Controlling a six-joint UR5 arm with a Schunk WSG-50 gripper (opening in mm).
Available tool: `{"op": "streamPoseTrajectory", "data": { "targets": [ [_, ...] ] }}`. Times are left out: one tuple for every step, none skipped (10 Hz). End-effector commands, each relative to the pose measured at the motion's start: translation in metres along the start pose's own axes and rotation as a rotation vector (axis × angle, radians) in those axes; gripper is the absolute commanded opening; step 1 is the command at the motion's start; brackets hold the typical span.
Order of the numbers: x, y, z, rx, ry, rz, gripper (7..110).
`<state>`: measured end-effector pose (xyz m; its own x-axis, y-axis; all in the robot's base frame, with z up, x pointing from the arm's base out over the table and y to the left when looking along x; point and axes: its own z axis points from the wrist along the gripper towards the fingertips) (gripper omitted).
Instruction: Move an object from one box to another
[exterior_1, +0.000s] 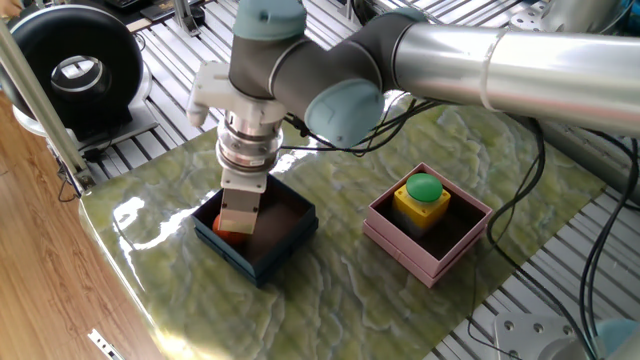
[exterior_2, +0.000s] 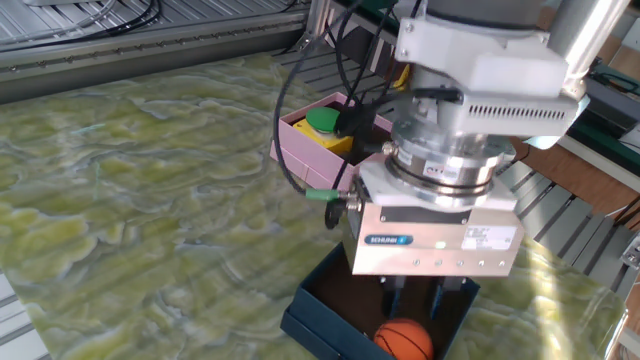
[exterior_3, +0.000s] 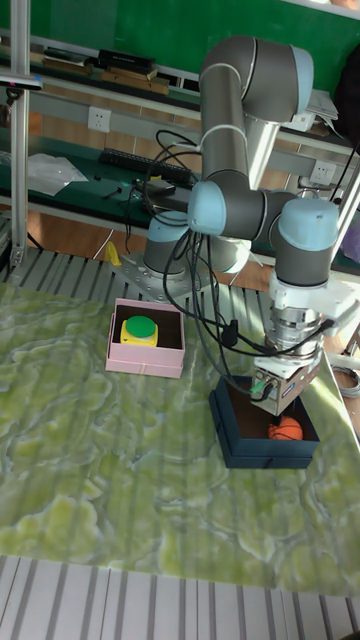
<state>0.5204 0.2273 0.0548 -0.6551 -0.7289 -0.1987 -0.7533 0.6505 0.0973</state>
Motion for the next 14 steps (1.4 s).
{"op": "streamPoseTrajectory", "data": {
  "targets": [
    [0.006,0.006,-0.013,-0.034,0.02,0.023,7],
    [0.006,0.003,-0.013,-0.017,0.021,0.033,7],
    [0.002,-0.004,-0.013,0.013,0.006,0.035,7],
    [-0.004,-0.005,-0.011,0.019,-0.017,0.007,7],
    [-0.008,0.002,-0.009,-0.005,-0.034,-0.019,7],
    [-0.011,0.0,-0.007,0.004,-0.041,-0.029,7],
    [-0.014,-0.001,-0.004,0.004,-0.053,-0.038,7],
    [-0.02,0.0,-0.002,-0.001,-0.076,-0.048,22],
    [-0.025,0.002,0.002,-0.012,-0.098,-0.05,22],
    [-0.029,0.002,0.005,-0.012,-0.112,-0.057,22],
    [-0.03,0.003,0.006,-0.01,-0.115,-0.063,22],
    [-0.028,0.001,0.008,0.008,-0.105,-0.057,44],
    [-0.023,-0.004,0.01,0.029,-0.083,-0.046,44],
    [-0.019,-0.007,0.011,0.04,-0.07,-0.027,44]
  ]
}}
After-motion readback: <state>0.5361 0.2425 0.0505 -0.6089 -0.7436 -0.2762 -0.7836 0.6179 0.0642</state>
